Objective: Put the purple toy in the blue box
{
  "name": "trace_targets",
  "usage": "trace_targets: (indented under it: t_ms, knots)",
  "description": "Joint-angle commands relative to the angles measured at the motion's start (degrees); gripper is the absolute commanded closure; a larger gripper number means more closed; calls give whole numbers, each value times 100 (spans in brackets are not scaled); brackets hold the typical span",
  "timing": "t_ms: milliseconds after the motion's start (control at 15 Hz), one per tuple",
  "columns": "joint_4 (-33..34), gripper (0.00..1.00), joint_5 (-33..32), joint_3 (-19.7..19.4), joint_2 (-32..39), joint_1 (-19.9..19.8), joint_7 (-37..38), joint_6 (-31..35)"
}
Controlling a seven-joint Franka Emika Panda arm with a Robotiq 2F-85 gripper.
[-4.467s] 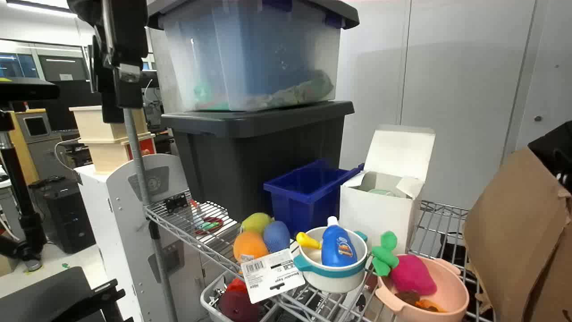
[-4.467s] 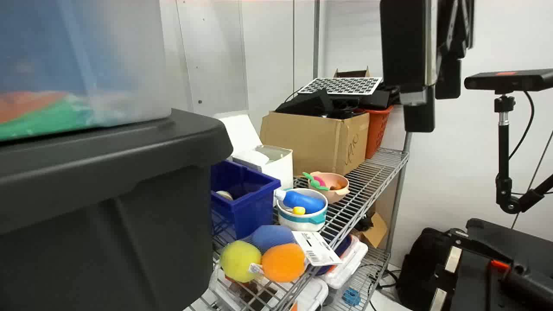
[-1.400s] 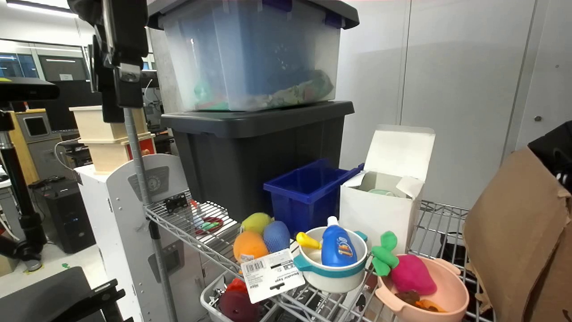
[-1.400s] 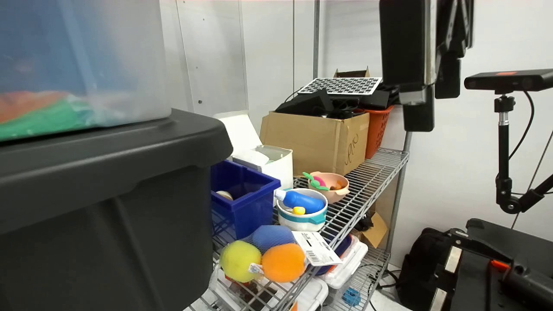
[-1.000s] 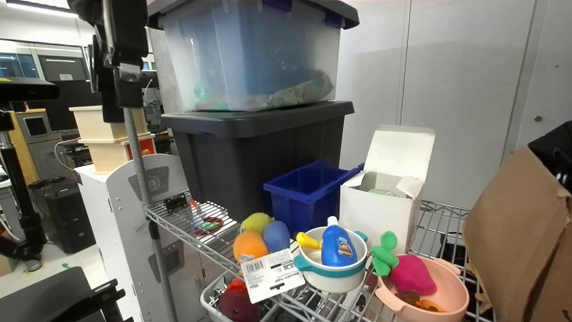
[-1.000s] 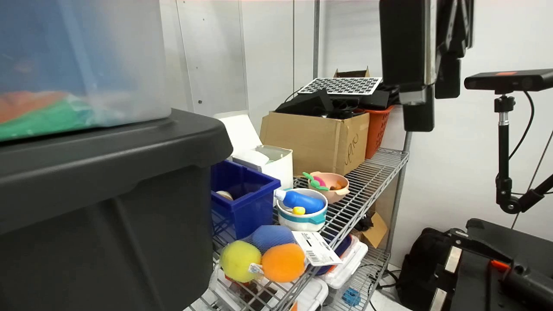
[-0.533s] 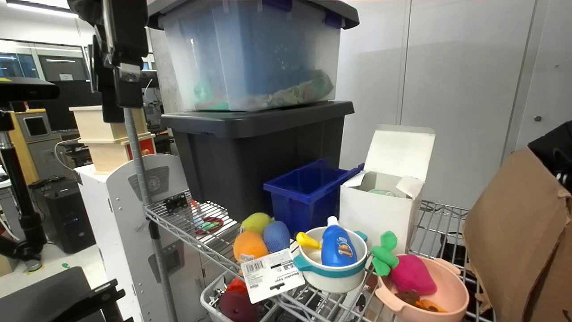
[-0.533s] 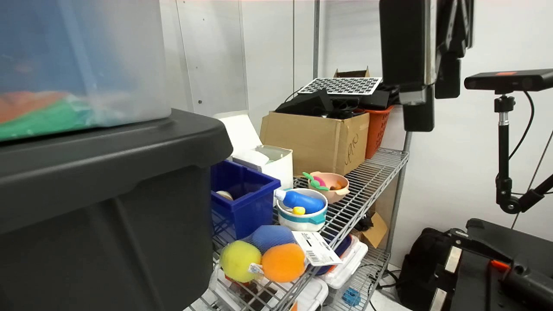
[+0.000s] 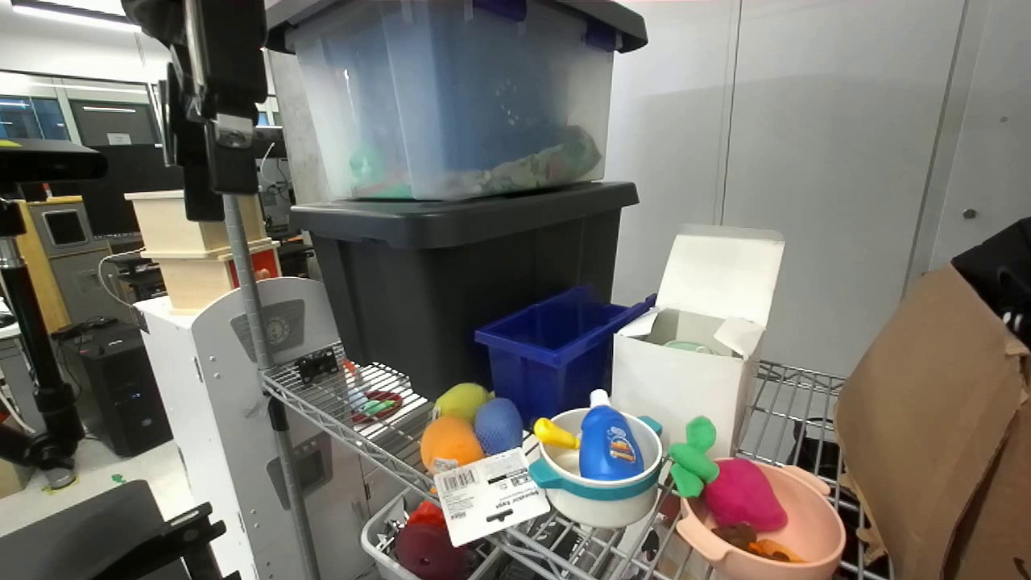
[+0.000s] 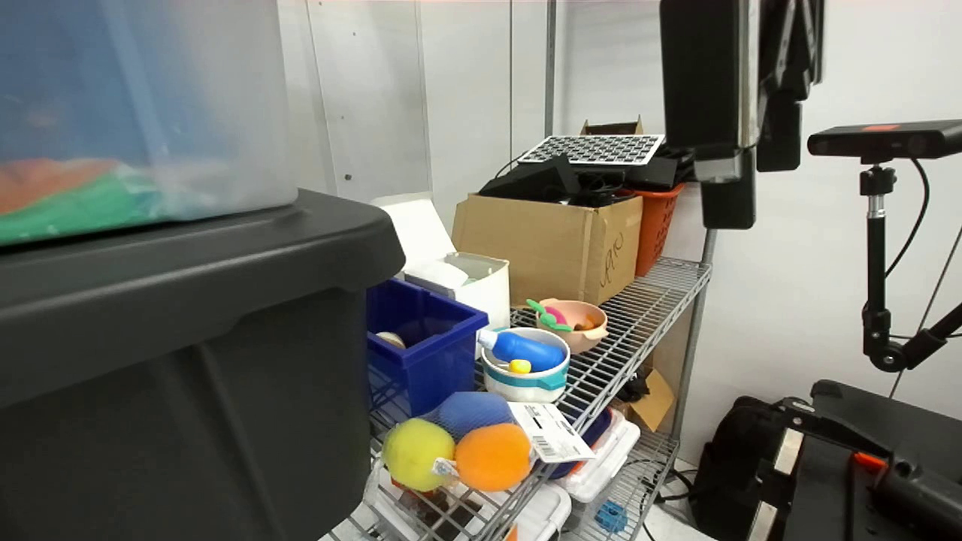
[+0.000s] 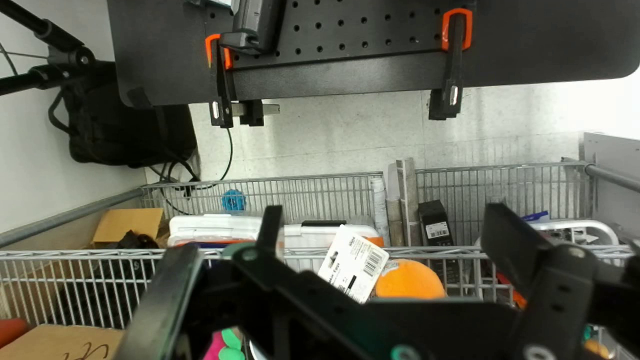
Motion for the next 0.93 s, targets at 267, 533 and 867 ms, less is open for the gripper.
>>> trace_targets:
  t_ms: [267, 533, 867]
  knots:
    - [50, 0, -65, -166, 64, 169, 67, -2]
    - [410, 0, -140, -303, 428, 64, 90, 5]
    - [1159, 0, -209, -677, 1221, 3, -33, 140]
